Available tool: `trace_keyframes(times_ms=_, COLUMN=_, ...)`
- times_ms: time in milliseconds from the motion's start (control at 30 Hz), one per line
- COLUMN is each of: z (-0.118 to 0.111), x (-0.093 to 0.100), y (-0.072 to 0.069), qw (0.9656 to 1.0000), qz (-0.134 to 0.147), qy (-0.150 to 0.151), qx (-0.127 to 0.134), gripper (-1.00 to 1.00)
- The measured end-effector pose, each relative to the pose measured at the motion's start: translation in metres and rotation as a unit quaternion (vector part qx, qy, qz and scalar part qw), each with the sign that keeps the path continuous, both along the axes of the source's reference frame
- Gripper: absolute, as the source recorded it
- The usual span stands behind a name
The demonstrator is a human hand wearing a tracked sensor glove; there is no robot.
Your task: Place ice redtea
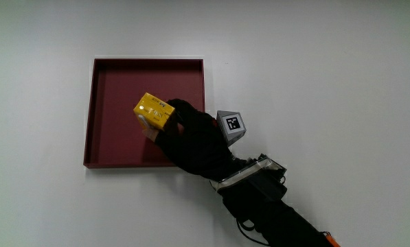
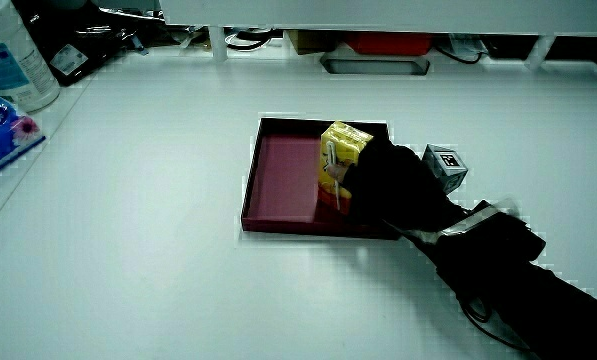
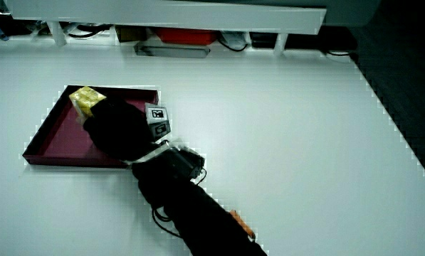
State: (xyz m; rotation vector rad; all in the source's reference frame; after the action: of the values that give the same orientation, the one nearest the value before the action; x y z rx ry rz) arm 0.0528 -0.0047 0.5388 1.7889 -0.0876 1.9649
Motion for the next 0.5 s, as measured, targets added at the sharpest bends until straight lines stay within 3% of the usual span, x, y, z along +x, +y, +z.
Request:
trace_keyframes(times_ms=300, z=0.001, x=0.001, y=0.001, qw=1.0000, qz=0.004, qy=-0.001, qx=0.002, gripper=-0.53)
trace_keyframes(times_ms=500, z=-0.012, x=0.006, y=0.002, qw=0.9997, qz=0.009, qy=-0.019, qx=0.012, gripper=-0.72)
